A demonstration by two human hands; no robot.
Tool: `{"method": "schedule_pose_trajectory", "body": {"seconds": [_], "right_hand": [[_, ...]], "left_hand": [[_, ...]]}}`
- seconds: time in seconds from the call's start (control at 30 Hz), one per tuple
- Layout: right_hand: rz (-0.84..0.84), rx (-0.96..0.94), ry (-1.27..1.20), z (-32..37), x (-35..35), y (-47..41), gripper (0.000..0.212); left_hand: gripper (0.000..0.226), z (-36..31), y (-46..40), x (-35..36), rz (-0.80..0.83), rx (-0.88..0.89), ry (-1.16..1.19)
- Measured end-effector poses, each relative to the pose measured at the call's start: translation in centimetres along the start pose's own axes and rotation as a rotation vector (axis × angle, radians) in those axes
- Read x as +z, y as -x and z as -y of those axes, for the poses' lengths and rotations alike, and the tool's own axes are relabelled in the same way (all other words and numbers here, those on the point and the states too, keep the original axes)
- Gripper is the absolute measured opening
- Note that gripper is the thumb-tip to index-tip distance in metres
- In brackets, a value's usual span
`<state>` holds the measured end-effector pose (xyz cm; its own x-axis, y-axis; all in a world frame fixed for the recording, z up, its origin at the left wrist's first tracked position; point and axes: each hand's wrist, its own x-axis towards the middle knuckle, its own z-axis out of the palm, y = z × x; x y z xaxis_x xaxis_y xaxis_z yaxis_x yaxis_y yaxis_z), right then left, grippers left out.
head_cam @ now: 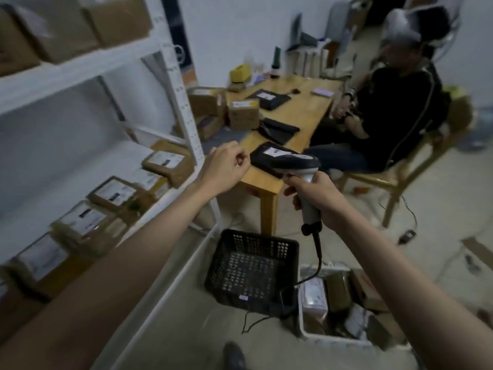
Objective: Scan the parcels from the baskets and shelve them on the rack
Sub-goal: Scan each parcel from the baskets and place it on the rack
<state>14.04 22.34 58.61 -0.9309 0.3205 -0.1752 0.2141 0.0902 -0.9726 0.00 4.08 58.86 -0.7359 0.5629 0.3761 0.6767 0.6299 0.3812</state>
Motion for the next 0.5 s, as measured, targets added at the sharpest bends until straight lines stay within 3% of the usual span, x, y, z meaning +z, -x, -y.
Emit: {"method": "schedule_pose_trajectory", "body": {"seconds": [0.17,0.37,0.5], "right_hand": [[-0.188,0.136,-0.088,-6.0,-4.4,-1.8,0.005],[-0.449,0.302,-0.165,-13.0,-8.8,-1.4,0.018],[-0.612,0.442,-0.242,-18.7,-11.4,0.9,0.015]], "left_hand": [[0.01,-2.2,-3.6,9.0,0.185,0.102,0.083],[0.011,-5.7,-6.0,20.0,0.39,0.212,0.184],[0.012,-8.6,-4.4,27.0,0.536,0.253,0.235]]}}
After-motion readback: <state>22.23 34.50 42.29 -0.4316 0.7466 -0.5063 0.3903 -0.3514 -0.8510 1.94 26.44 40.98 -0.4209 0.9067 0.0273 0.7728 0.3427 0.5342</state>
